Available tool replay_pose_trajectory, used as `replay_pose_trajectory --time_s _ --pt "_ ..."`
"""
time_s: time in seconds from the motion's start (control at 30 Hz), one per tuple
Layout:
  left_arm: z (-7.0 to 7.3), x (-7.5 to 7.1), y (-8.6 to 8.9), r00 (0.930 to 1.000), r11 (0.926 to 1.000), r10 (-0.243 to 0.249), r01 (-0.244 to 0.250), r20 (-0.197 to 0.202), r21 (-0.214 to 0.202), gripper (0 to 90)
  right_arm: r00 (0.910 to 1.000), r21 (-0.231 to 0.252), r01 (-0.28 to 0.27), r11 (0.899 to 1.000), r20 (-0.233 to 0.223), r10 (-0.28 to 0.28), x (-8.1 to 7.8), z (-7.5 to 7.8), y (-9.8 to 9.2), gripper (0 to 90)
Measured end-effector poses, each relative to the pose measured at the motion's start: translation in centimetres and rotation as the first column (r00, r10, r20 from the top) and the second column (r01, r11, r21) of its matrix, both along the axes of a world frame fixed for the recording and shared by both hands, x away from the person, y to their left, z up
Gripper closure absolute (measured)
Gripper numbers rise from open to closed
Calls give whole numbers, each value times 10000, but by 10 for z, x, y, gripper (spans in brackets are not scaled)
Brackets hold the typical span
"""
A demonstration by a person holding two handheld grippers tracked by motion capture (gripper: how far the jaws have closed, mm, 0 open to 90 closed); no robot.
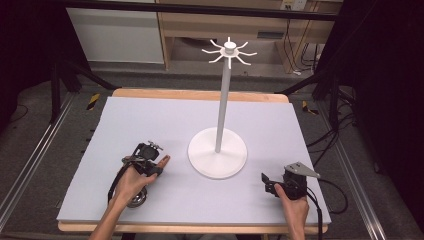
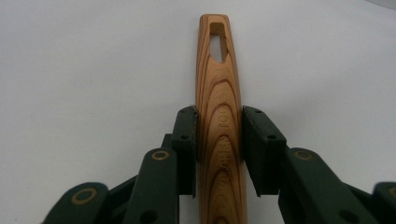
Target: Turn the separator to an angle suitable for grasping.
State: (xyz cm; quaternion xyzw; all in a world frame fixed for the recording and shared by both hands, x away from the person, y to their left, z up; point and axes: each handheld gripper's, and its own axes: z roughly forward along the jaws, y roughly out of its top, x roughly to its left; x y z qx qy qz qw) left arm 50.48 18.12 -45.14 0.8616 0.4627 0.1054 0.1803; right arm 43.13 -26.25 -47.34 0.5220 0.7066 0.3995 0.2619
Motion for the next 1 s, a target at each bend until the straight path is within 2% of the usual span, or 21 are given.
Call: replay_pose_trajectory --time_s 0.17,0.33,0.5,0.7,0.97,1.0 --pt "0 -1 0 9999 9999 -150 150 72 22 675 10000 86 11 10000 -35 -11 0 1 -1 66" --pt "0 -2 5 9996 9991 -238 244 167 -349 676 10000 66 41 10000 -17 -41 0 1 -1 66" --pt "9 -8 5 9973 9978 -385 418 633 -518 676 10000 97 13 10000 -75 -12 0 1 -1 66" --pt "28 -19 7 9889 9921 -375 540 1437 -1128 676 10000 37 37 10000 27 -37 0 1 -2 66" --pt "48 -30 8 9747 9858 -390 736 2201 -1511 677 10000 17 54 10000 31 -54 0 1 -2 66" --pt "51 -32 8 9709 9844 -363 755 2367 -1588 676 10000 14 57 10000 35 -57 0 1 -2 66"
